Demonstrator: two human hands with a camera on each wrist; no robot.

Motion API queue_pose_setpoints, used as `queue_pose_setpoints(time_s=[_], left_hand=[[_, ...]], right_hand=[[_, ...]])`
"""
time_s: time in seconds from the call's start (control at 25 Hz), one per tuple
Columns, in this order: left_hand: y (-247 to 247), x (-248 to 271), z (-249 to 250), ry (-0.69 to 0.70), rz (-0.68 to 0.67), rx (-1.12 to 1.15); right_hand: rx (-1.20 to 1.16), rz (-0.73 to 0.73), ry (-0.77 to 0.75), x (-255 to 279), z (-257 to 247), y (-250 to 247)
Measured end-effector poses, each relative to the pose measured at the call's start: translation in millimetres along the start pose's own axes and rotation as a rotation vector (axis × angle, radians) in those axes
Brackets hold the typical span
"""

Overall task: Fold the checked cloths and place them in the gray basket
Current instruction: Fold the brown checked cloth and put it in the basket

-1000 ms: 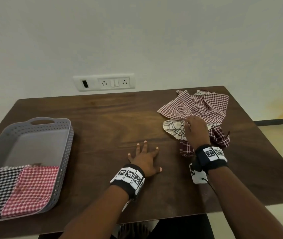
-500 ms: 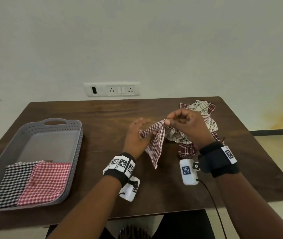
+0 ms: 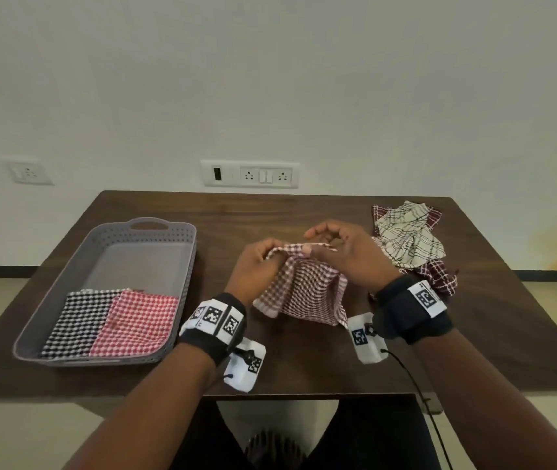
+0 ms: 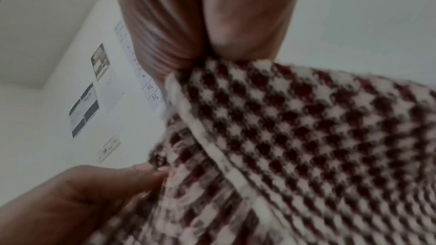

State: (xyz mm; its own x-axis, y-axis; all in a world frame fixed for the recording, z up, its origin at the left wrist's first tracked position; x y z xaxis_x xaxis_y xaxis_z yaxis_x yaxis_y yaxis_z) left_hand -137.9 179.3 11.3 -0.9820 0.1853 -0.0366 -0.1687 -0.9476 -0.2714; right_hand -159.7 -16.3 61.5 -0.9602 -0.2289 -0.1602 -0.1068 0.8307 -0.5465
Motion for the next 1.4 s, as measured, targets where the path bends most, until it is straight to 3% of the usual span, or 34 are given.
queue_pose_setpoints(time_s=[0.08,0.2,0.28,0.4,0.52,0.68,0.76,0.8,0.84,0.92,1.0,1.04,1.12,1.2,1.28,1.32,1.4], left_hand=[[-10.6,1.7,9.7,0.007,0.02,0.01],[-15.4,5.0,27.8,0.104,0.073,-0.122],[-22.9,1.6,29.4,0.078,0.132,-0.132],[-33.5,-6.0,24.5,0.015,0.205,-0.083],[-26.5,-12.4,19.2,-0.105,0.139,-0.071],[-17.6,-9.2,13.3,-0.342,-0.001,0.273],[-17.2,0.4,0.5,-0.479,-0.02,0.459],[-19.3,4.0,-12.9,-0.54,-0.019,0.426],[-21.3,9.3,-27.6,-0.591,-0.038,0.275],[-30.4,19.0,-67.2,-0.674,-0.103,-0.109],[-39.3,34.2,-92.1,-0.737,-0.165,-0.398],[-40.6,40.6,-97.3,-0.744,-0.167,-0.493],[-35.5,42.6,-100.4,-0.671,-0.157,-0.695],[-23.0,29.9,-94.3,-0.462,-0.121,-0.789],[-1.2,5.6,-87.8,-0.227,-0.144,-0.73],[9.2,-8.3,-87.6,-0.149,-0.188,-0.716],[27.2,-37.2,-93.1,-0.097,-0.309,-0.771]], right_hand=[[0.198,-0.081,0.013,5.4,0.5,1.4],[0.523,0.059,-0.044,11.9,13.6,5.0],[0.595,0.165,0.096,19.4,29.4,-7.1],[0.759,0.201,0.322,33.7,52.4,-47.0],[0.897,0.245,0.403,29.5,52.1,-87.7],[1.047,0.431,0.371,-52.3,23.1,-108.9],[0.964,0.526,0.262,-103.8,8.1,-85.2],[0.825,0.52,0.192,-126.7,3.8,-62.0],[0.661,0.449,0.143,-143.7,2.9,-33.4],[0.475,0.095,0.127,-157.0,13.5,39.5],[0.504,-0.264,0.12,-142.2,33.2,104.1],[0.507,-0.353,0.1,-127.5,42.8,123.6],[0.423,-0.33,0.075,-96.9,64.3,134.3],[0.317,-0.08,0.121,-66.9,87.3,116.7],[0.361,0.206,0.258,-35.3,112.6,85.4],[0.409,0.263,0.355,-20.7,124.7,72.7],[0.491,0.139,0.587,3.2,145.7,57.8]])
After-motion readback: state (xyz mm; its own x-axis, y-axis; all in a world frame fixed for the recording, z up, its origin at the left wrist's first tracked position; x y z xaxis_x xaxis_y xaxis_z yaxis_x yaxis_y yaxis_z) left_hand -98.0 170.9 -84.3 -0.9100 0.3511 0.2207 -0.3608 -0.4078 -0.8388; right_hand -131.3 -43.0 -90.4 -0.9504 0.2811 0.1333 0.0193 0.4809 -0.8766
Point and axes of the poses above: each hand's wrist, its own x-axis away from the middle knuckle, its own y-axis out of the palm, z = x × y, the point moved 1 cm from there along -x, towards the middle knuckle, and after that the axes turned 1 degree about x, right-handed, at the moved point
